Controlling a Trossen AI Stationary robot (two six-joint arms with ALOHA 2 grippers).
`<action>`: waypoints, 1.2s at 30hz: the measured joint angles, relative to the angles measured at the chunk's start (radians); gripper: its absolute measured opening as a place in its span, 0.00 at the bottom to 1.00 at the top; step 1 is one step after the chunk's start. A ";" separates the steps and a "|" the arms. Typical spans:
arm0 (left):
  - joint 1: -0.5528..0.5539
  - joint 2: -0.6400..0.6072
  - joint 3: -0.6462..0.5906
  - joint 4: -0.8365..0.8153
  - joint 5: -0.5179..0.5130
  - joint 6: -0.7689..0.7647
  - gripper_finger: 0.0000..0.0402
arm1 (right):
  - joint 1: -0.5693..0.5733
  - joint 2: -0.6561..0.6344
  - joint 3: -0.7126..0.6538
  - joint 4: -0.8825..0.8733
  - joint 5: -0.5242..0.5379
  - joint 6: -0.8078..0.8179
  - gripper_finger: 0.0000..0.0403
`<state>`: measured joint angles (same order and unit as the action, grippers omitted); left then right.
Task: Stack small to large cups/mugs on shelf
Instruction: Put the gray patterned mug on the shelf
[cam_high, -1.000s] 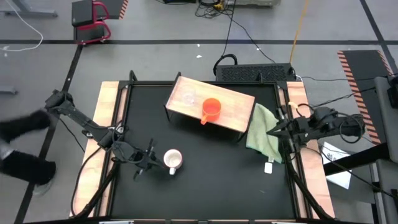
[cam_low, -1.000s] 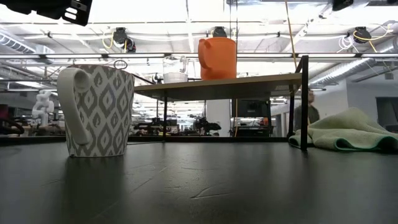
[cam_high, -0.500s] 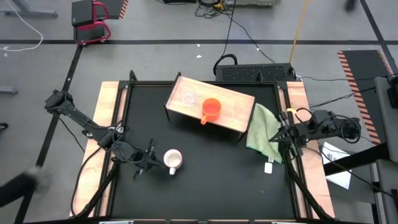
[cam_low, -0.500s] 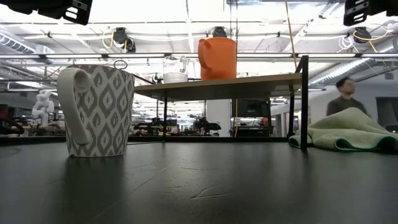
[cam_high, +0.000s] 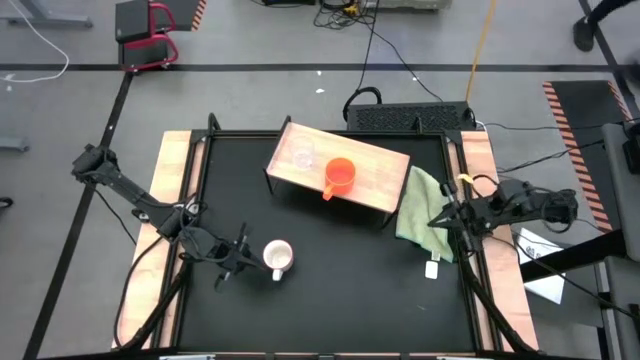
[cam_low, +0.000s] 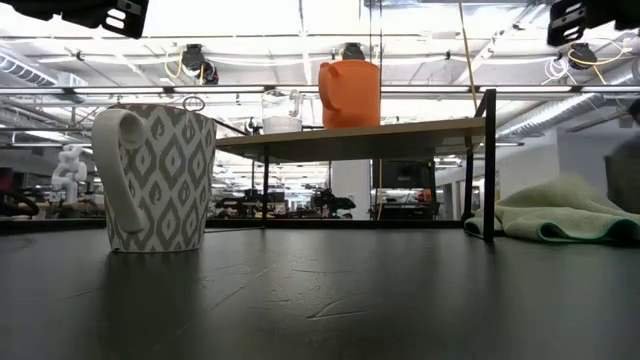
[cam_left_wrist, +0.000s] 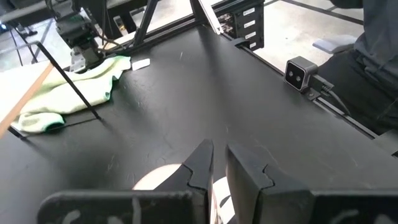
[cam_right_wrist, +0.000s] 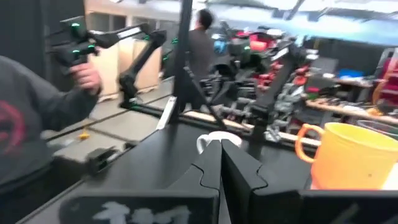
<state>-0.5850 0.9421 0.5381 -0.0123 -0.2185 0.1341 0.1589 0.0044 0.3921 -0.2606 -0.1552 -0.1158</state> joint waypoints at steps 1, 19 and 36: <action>0.000 0.000 0.000 0.003 0.000 0.007 0.11 | 0.000 0.001 -0.030 0.049 0.018 -0.001 0.00; 0.000 0.000 0.000 0.007 0.000 0.023 0.11 | -0.044 0.008 -0.199 0.262 0.084 -0.123 0.00; 0.002 0.000 0.000 -0.032 -0.019 0.025 0.11 | -0.048 0.070 -0.313 0.352 0.019 -0.049 0.00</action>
<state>-0.5831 0.9424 0.5377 -0.0439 -0.2379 0.1596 0.1108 0.0746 0.0789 0.0910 -0.1360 -0.1648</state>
